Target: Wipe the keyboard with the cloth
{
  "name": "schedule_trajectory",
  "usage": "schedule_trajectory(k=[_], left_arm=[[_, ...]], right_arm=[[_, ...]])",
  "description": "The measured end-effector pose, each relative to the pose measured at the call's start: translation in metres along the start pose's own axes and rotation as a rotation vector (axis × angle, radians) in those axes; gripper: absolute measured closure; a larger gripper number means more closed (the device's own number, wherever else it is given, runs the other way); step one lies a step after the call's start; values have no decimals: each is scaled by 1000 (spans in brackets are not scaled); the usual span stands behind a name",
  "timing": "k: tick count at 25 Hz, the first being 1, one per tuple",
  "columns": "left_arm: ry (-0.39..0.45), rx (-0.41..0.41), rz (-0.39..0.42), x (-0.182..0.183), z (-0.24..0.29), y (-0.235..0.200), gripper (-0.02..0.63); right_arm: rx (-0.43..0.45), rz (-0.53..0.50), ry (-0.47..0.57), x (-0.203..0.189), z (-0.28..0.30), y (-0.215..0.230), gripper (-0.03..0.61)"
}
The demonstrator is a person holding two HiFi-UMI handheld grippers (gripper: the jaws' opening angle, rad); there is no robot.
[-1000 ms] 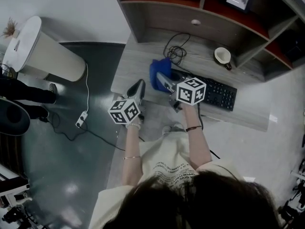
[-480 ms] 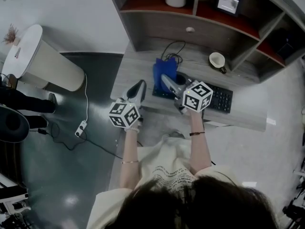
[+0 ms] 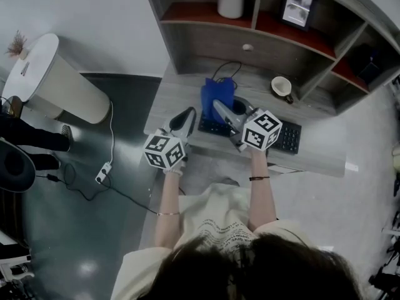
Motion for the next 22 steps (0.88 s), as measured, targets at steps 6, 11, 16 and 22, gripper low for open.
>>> schedule_trajectory(k=[6, 11, 16, 22], left_arm=[[8, -11, 16, 6, 2, 5, 623], [4, -21, 15, 5, 4, 8, 623], [2, -32, 14, 3, 9, 12, 623], [-9, -49, 17, 0, 15, 21, 623]], right_arm=[[5, -17, -5, 2, -1, -4, 526], [4, -26, -6, 5, -5, -5, 526], [-4, -33, -3, 7, -14, -3, 526], [-26, -24, 9, 9, -24, 0, 526]])
Point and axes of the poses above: the fingertips, and each gripper's own axes: z forward along the fingers, y to its right, x out of its top, the point moved 2 cm from there along -z, backward along the fingers, and after that the axes turned 3 degrees about -x, right-handed, at the moved point
